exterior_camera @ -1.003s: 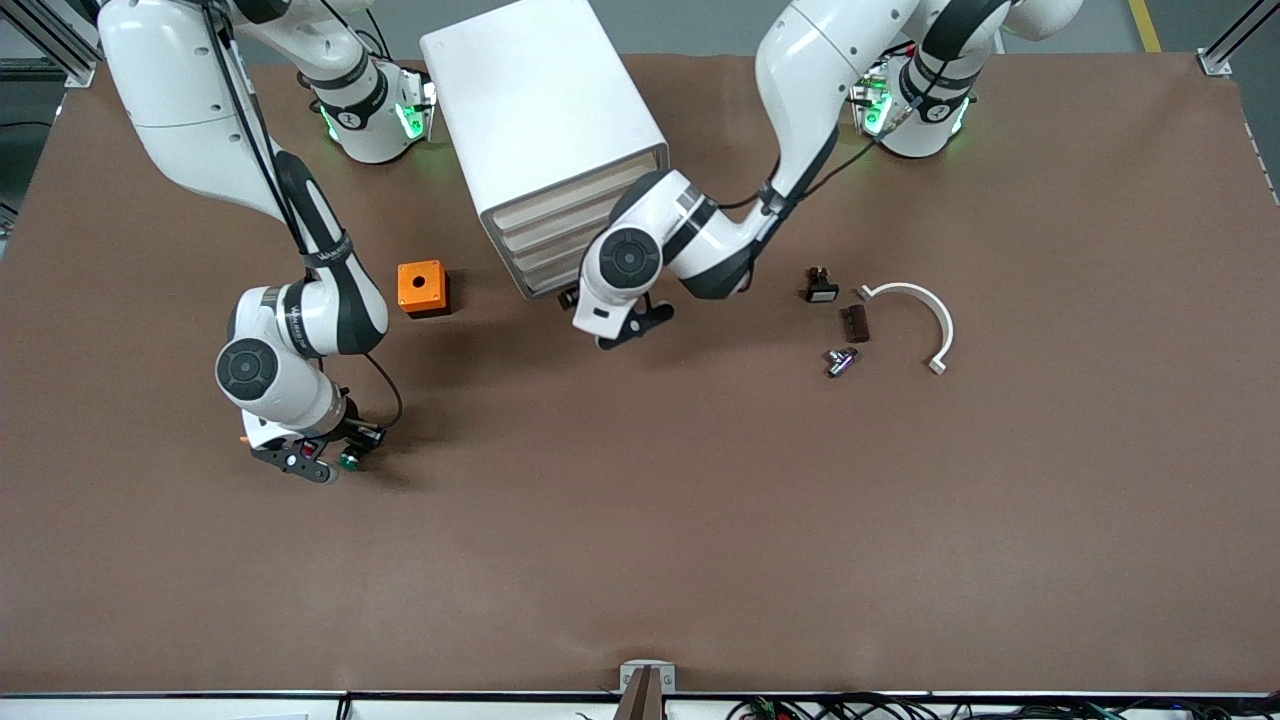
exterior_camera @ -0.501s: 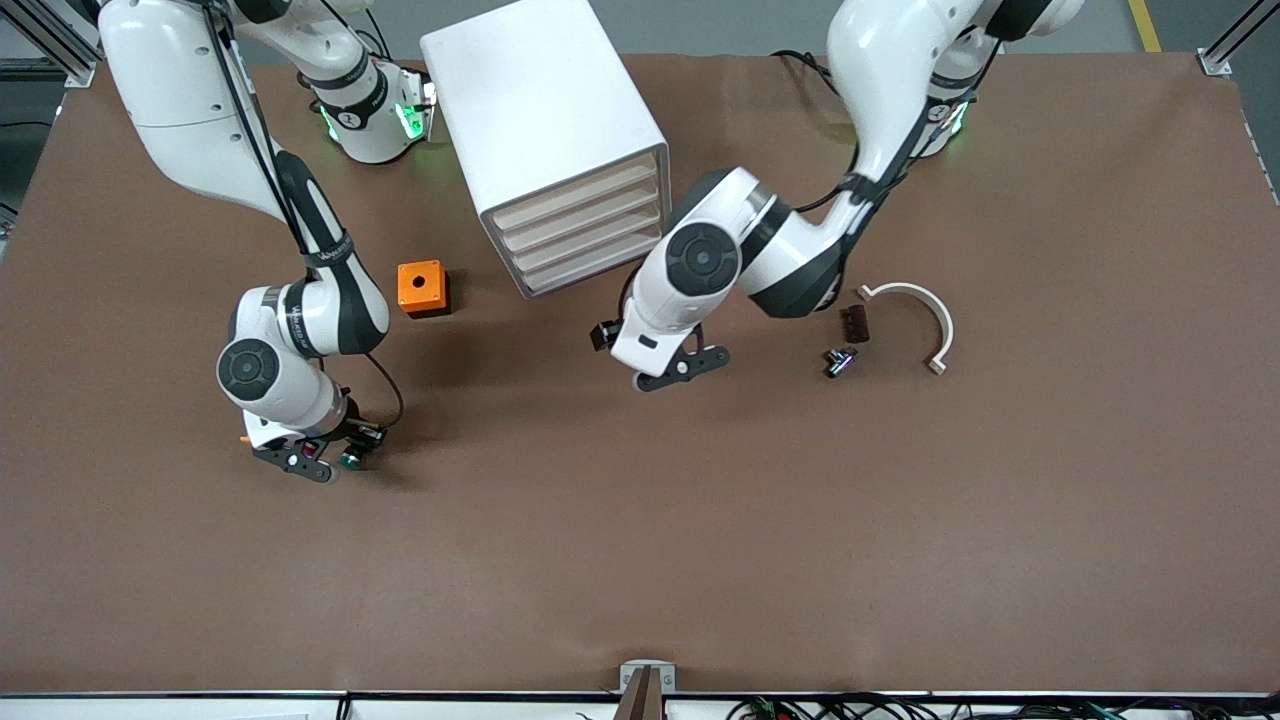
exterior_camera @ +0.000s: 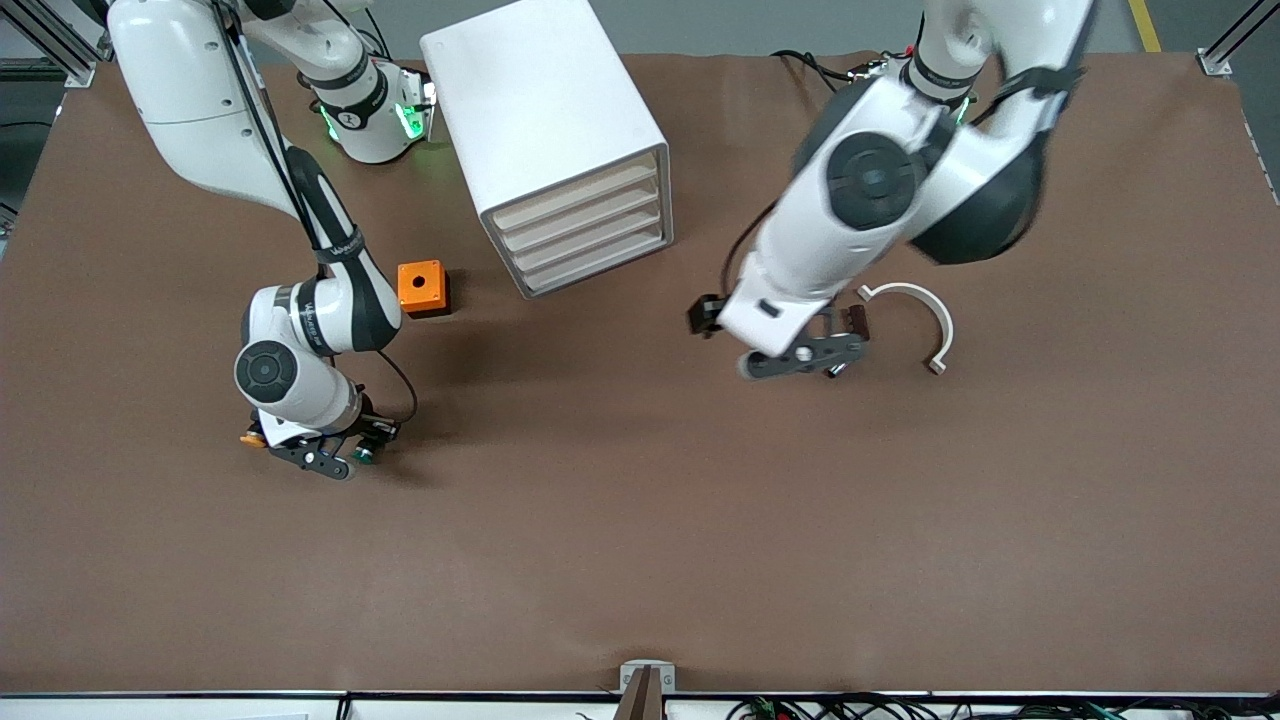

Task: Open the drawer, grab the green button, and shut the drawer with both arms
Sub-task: 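Open the right gripper while the left gripper returns to rest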

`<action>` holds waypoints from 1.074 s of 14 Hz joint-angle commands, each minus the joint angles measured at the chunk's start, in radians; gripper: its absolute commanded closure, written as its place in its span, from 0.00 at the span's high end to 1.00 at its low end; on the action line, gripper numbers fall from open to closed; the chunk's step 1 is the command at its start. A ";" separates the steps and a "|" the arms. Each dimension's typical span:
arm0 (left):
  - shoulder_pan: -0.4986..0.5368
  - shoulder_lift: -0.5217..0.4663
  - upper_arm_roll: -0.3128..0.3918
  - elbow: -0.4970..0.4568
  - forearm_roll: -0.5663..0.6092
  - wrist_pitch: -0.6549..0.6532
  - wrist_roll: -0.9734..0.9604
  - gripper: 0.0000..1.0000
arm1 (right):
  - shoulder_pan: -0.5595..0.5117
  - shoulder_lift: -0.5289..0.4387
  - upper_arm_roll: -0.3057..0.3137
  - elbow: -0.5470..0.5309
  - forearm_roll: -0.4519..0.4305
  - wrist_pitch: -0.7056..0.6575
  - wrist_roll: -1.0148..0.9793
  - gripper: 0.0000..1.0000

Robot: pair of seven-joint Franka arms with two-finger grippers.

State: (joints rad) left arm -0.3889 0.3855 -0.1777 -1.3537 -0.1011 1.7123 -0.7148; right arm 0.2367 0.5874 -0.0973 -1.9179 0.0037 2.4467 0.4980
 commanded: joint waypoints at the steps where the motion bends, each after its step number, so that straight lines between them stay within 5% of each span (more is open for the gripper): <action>1: 0.102 -0.103 -0.014 -0.054 0.012 -0.110 0.151 1.00 | -0.010 0.000 0.005 0.004 -0.013 -0.008 -0.010 0.00; 8: 0.387 -0.276 0.012 -0.109 -0.035 -0.407 0.705 1.00 | -0.043 0.005 0.004 0.010 -0.013 0.000 -0.056 0.00; 12: 0.349 -0.370 0.262 -0.183 -0.032 -0.398 0.992 1.00 | -0.042 0.006 0.005 0.010 -0.011 0.000 -0.050 0.00; 15: 0.352 -0.370 0.297 -0.211 -0.020 -0.335 0.992 1.00 | -0.036 0.006 0.005 0.013 -0.010 0.000 -0.046 0.00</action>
State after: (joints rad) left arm -0.0194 0.0383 0.1047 -1.5127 -0.1196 1.3196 0.2742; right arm 0.2070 0.5879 -0.1016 -1.9179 0.0036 2.4491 0.4492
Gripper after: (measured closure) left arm 0.000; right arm 0.590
